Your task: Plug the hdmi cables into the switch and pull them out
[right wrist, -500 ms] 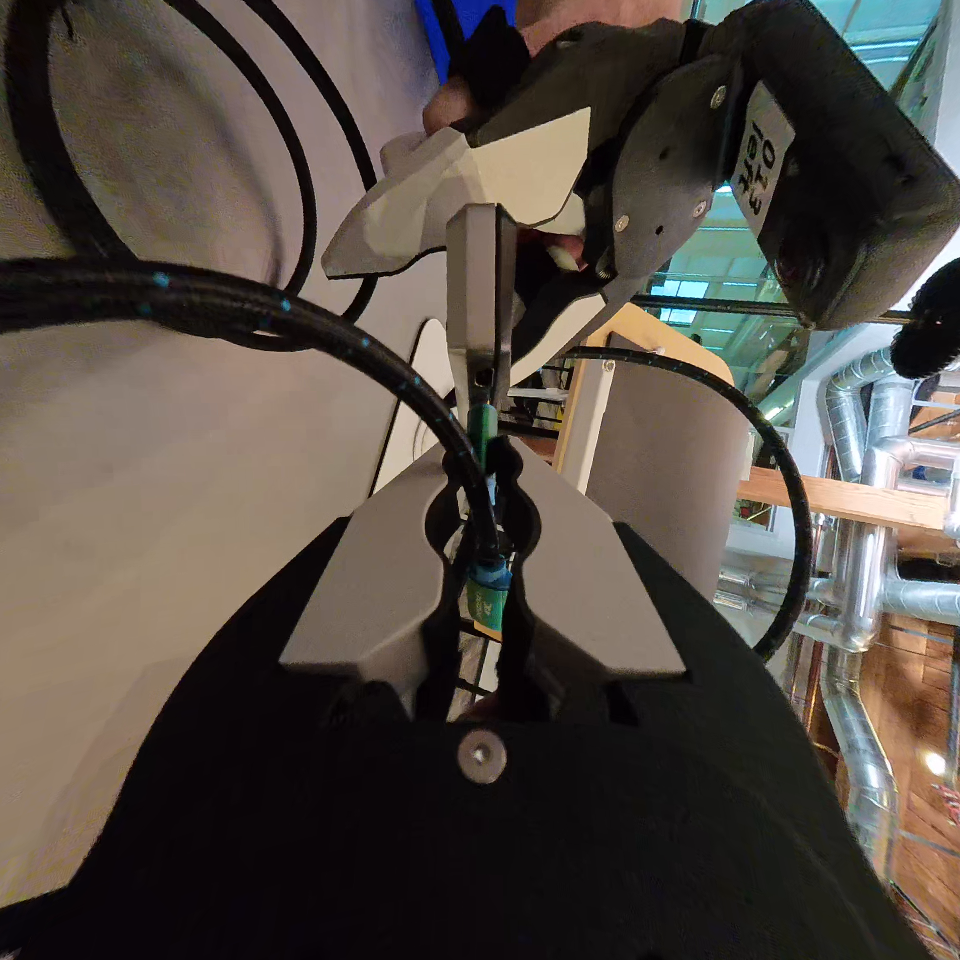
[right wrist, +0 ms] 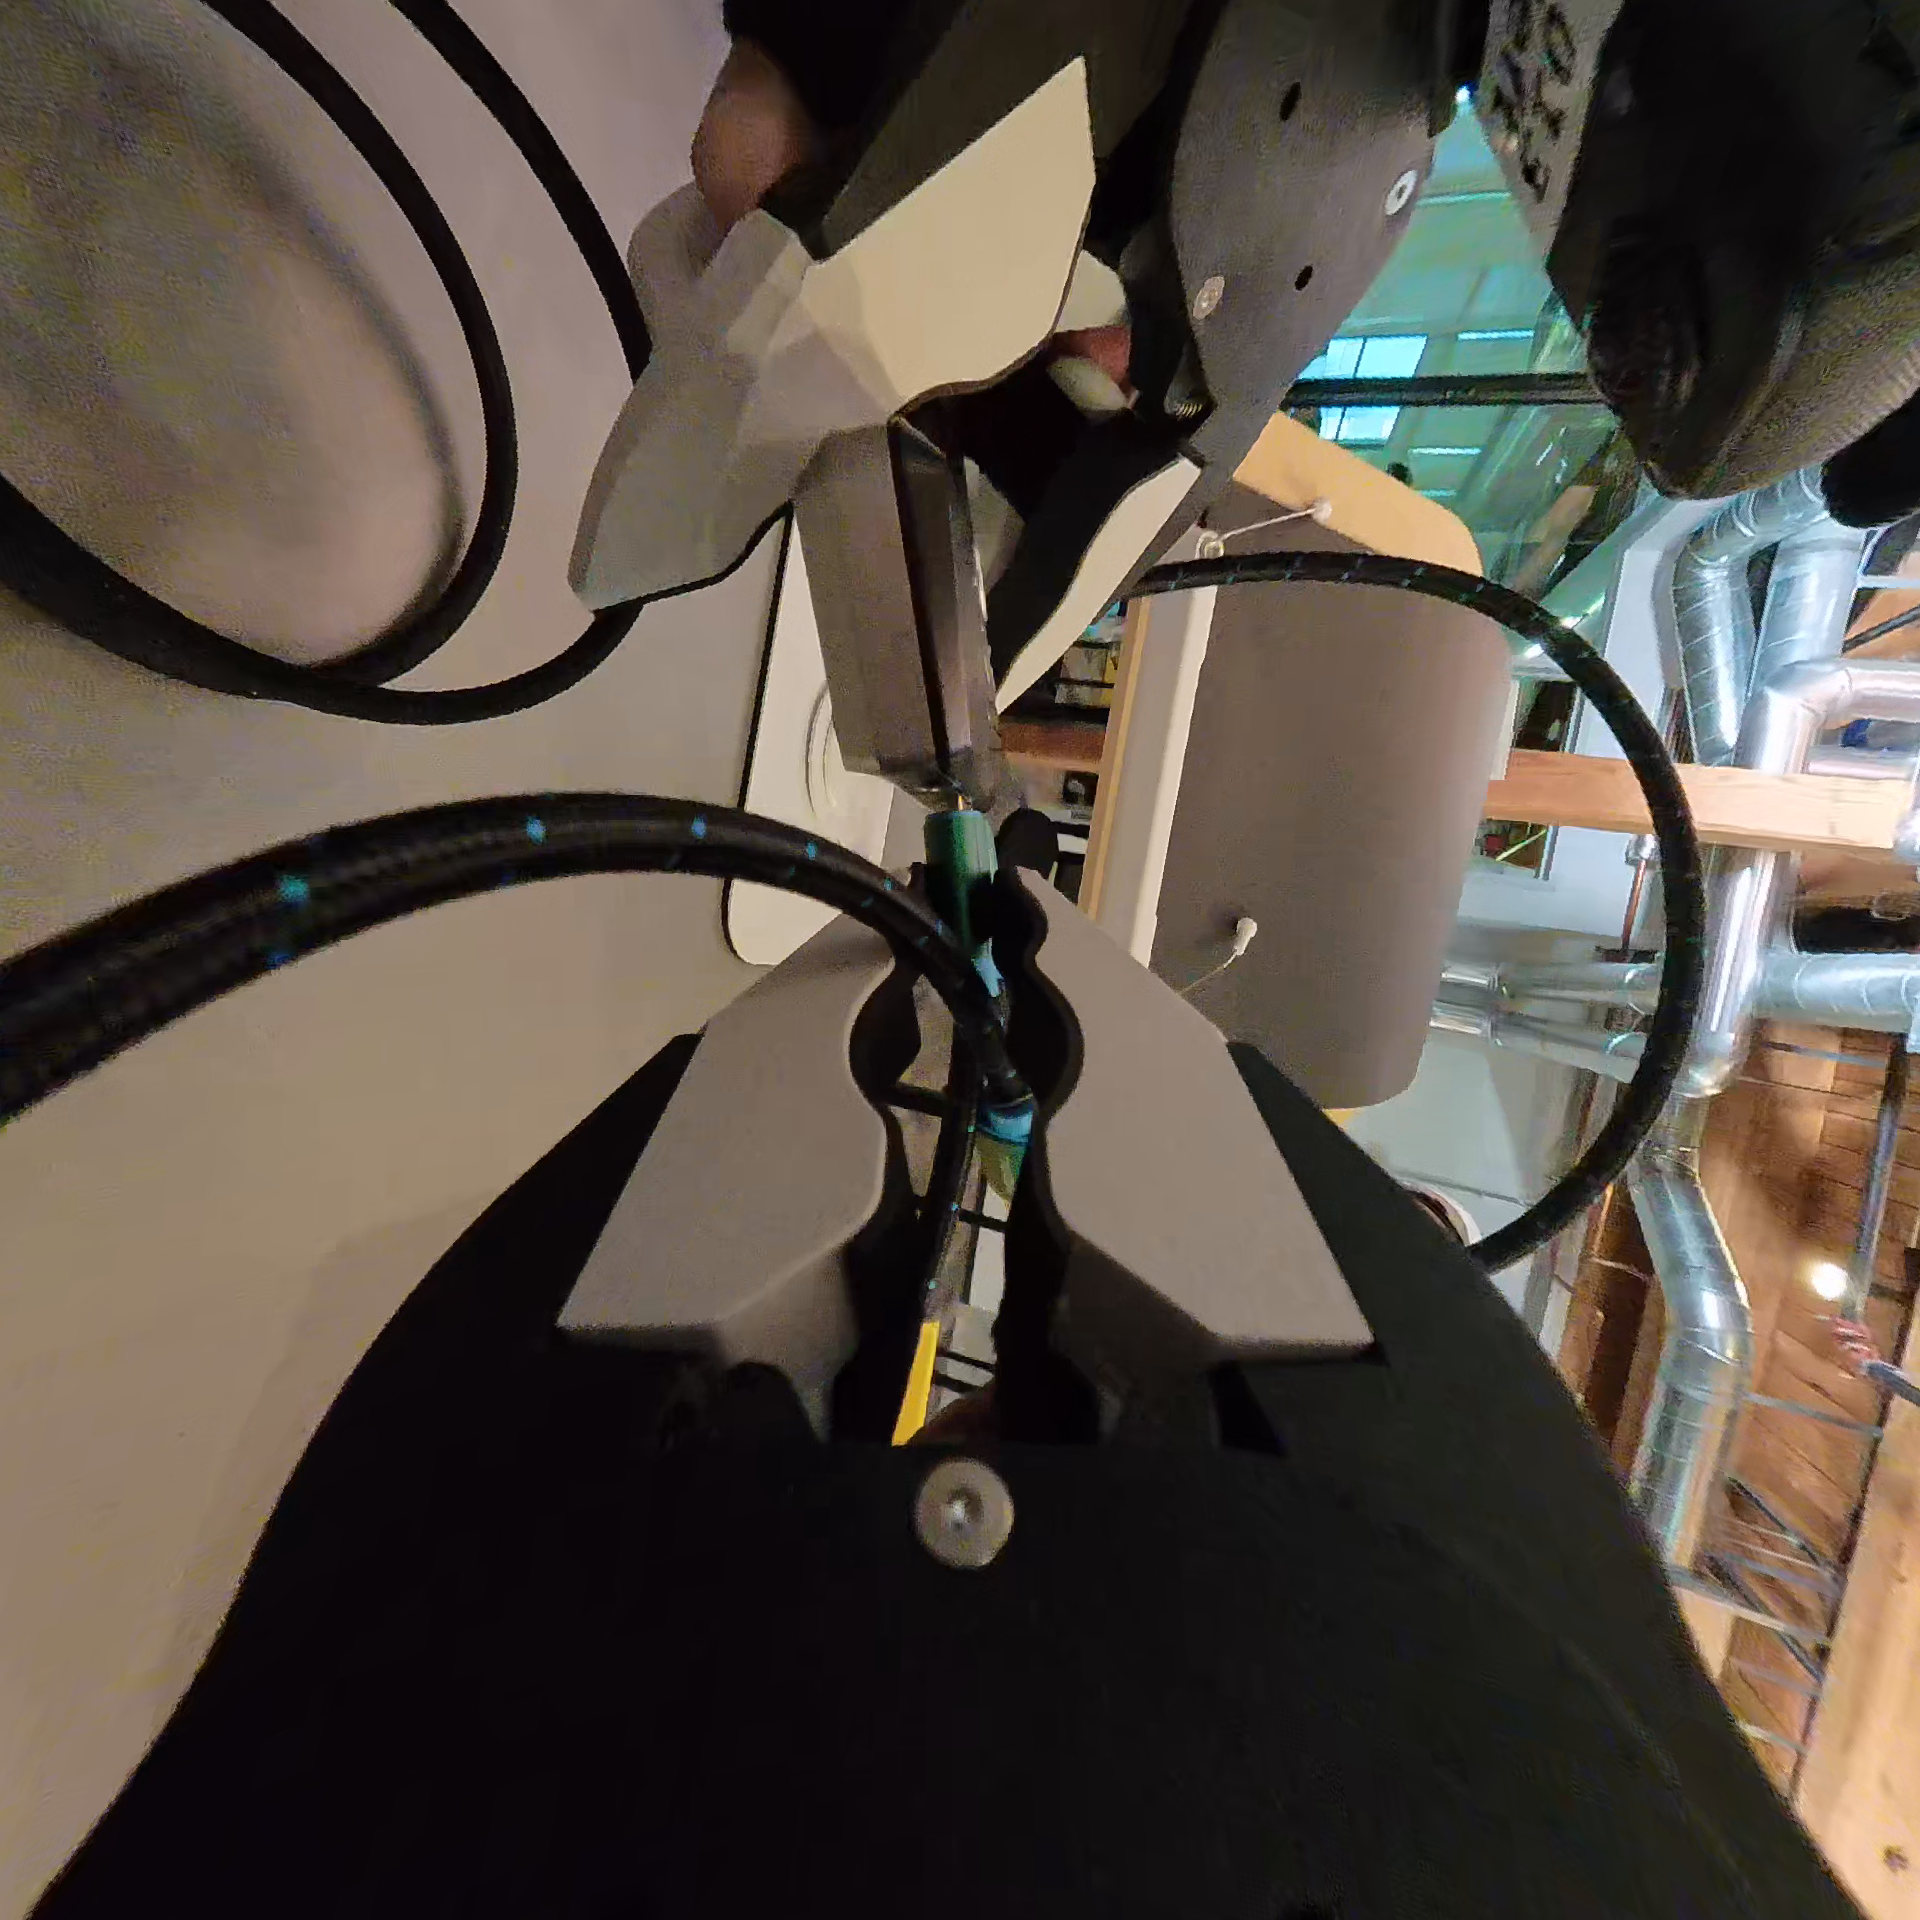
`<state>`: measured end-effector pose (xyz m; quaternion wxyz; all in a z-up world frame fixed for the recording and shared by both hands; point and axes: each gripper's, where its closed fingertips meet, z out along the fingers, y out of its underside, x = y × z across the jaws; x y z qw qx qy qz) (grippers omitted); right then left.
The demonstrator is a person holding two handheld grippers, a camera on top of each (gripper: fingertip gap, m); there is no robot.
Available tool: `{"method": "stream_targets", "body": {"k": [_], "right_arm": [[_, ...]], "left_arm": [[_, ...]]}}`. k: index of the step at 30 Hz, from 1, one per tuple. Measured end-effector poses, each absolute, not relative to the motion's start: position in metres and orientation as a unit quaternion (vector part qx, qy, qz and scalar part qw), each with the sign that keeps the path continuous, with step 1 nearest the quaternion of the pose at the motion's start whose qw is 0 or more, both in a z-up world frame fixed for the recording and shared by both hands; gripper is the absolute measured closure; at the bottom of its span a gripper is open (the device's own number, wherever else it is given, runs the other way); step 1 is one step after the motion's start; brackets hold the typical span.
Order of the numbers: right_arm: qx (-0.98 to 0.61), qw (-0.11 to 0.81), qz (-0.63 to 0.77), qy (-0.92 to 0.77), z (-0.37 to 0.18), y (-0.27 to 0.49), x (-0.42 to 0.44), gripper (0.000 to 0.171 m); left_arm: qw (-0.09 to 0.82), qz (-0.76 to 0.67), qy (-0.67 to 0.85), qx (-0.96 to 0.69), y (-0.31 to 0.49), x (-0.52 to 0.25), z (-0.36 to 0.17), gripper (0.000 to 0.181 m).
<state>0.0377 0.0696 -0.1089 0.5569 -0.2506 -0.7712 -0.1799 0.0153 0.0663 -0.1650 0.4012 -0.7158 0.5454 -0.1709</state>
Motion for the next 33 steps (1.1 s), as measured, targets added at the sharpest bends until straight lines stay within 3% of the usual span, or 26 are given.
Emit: {"method": "stream_targets", "body": {"k": [14, 16, 19, 33], "right_arm": [[-0.279, 0.547, -0.178, -0.769, -0.105, 0.081, 0.05, 0.161], [-0.282, 0.532, -0.196, -0.774, -0.11, 0.088, 0.051, 0.151], [-0.263, 0.531, -0.227, -0.773, -0.104, 0.089, 0.05, 0.163], [-0.231, 0.539, -0.261, -0.767, -0.096, 0.093, 0.052, 0.163]], "left_arm": [[0.409, -0.182, 0.516, -0.73, 0.072, 0.026, -0.162, 0.092], [0.403, -0.202, 0.521, -0.725, 0.064, 0.037, -0.159, 0.092], [0.4, -0.188, 0.519, -0.732, 0.063, 0.04, -0.154, 0.092], [0.419, -0.21, 0.487, -0.737, 0.065, 0.049, -0.143, 0.092]]}}
